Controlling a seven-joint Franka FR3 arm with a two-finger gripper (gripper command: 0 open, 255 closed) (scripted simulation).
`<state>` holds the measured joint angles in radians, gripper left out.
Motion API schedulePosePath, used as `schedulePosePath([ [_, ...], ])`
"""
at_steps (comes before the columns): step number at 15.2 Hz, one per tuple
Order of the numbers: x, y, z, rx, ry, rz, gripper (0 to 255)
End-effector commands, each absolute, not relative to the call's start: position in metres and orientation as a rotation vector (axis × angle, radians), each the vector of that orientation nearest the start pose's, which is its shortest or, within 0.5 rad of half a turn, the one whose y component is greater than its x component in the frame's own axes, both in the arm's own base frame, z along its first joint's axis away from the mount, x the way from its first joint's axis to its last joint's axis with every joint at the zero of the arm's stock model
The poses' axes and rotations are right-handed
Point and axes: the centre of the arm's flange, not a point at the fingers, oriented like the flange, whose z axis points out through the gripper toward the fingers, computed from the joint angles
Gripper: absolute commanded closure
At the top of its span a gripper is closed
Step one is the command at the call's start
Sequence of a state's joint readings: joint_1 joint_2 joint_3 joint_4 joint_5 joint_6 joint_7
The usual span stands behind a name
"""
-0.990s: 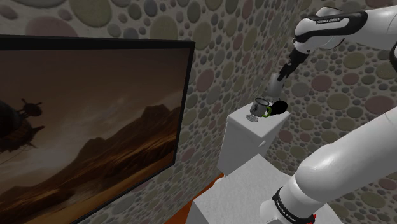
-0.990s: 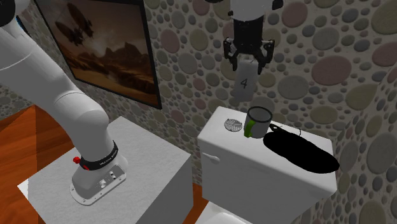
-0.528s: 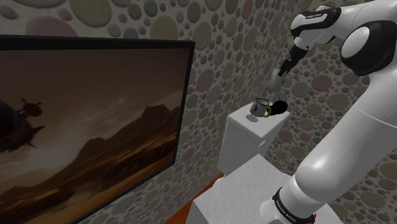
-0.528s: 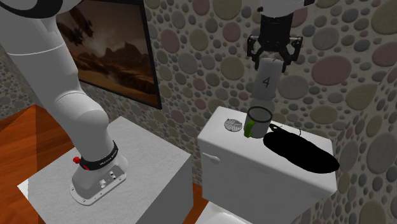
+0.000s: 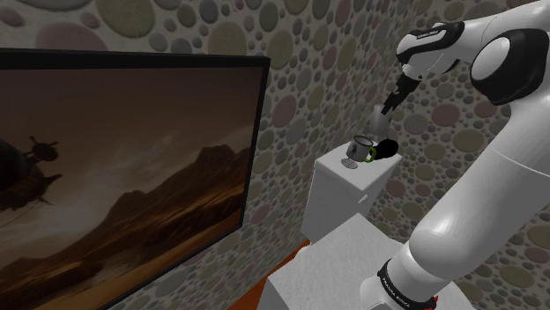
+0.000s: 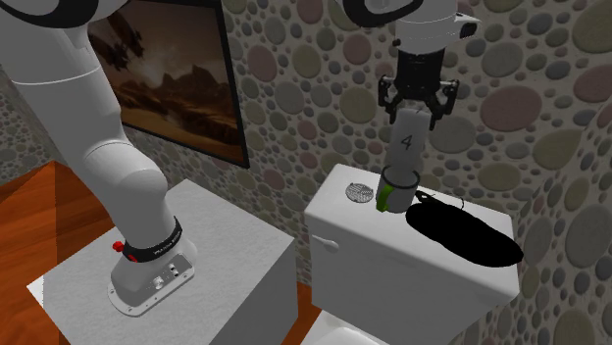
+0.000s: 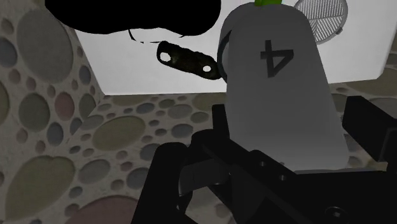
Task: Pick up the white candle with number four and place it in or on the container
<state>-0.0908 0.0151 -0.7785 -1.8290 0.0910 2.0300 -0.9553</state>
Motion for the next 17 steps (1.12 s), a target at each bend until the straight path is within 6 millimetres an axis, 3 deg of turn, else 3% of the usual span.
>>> schedulePosePath([
  [1, 0.384, -0.443, 0.526, -3.233, -0.088, -0.286, 255],
  [11, 0.384, -0.443, 0.473, -3.233, -0.088, -0.286, 255],
  [17, 0.384, -0.443, 0.473, -3.233, -0.088, -0.286, 255],
])
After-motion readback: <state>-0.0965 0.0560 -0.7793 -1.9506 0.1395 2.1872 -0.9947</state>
